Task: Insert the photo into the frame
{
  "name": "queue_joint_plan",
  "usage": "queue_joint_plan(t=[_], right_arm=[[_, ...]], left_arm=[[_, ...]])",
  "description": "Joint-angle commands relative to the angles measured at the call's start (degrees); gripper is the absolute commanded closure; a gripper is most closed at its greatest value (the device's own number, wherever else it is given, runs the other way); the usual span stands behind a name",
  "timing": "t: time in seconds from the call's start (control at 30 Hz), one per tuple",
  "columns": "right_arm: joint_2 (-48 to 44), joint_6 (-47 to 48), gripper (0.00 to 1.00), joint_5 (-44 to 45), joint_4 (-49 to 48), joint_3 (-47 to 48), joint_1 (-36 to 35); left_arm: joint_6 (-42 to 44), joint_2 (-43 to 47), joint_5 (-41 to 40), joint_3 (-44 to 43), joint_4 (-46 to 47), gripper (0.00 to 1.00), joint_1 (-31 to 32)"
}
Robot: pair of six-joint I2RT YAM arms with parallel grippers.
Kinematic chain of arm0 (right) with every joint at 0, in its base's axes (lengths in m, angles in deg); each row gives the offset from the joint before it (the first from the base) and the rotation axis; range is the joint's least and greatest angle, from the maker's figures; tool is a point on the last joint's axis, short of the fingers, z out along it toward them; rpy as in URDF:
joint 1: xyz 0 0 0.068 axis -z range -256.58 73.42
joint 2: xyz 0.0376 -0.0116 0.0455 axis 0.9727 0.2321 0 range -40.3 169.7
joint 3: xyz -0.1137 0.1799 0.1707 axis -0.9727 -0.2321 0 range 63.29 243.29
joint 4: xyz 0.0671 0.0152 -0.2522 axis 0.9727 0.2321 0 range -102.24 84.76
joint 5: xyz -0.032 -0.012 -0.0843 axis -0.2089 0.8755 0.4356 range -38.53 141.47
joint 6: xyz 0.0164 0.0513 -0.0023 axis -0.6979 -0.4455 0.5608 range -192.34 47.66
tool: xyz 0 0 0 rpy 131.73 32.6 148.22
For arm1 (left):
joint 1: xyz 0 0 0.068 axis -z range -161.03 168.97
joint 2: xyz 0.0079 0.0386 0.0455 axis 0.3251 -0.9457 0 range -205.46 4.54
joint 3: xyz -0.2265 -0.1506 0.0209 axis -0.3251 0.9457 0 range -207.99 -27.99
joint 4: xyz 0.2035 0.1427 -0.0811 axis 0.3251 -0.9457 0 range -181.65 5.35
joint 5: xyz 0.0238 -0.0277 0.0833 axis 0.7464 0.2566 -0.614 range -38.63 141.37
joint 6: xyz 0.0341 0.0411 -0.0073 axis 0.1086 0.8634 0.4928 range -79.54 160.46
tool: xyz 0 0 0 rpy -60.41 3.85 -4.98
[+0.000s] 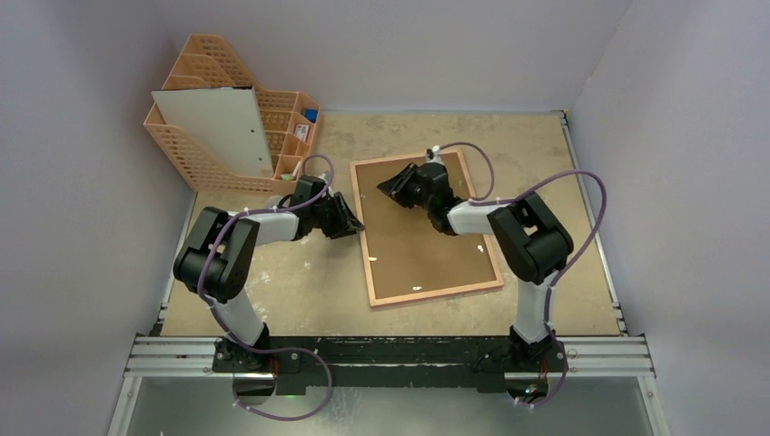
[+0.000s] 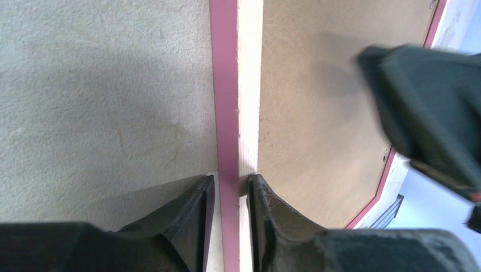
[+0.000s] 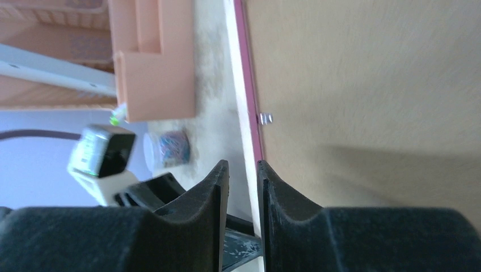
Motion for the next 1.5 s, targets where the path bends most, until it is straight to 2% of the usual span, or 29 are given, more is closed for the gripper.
queue_joint_plan(t=[0.0,0.13,0.37,0.73,1.47], right_arm=[[-3.3,5.3,0.72,2.4,6.2,0.7,6.2],[-0.9,6.2,0.73,1.2,8.9,3.7,9.7],[3.7,7.7,0.71,1.5,9.7,9.6,10.3],[7.8,6.5,0.7,11.7,17.7,17.0,10.8],[15.6,5.6,0.7,13.4,20.4,22.6,11.7]], left_arm=[[2.3,-0.5,-7.0,1.9,-5.0,0.65,-0.5],[3.0,-0.5,-5.0,2.1,-3.8,0.61,-0.5],[3.9,-0.7,-2.2,2.6,-2.1,0.58,-0.5],[4.4,-0.8,-2.1,3.0,-2.5,0.6,-0.5],[4.4,-0.4,-2.7,3.4,-3.0,0.62,-0.5]])
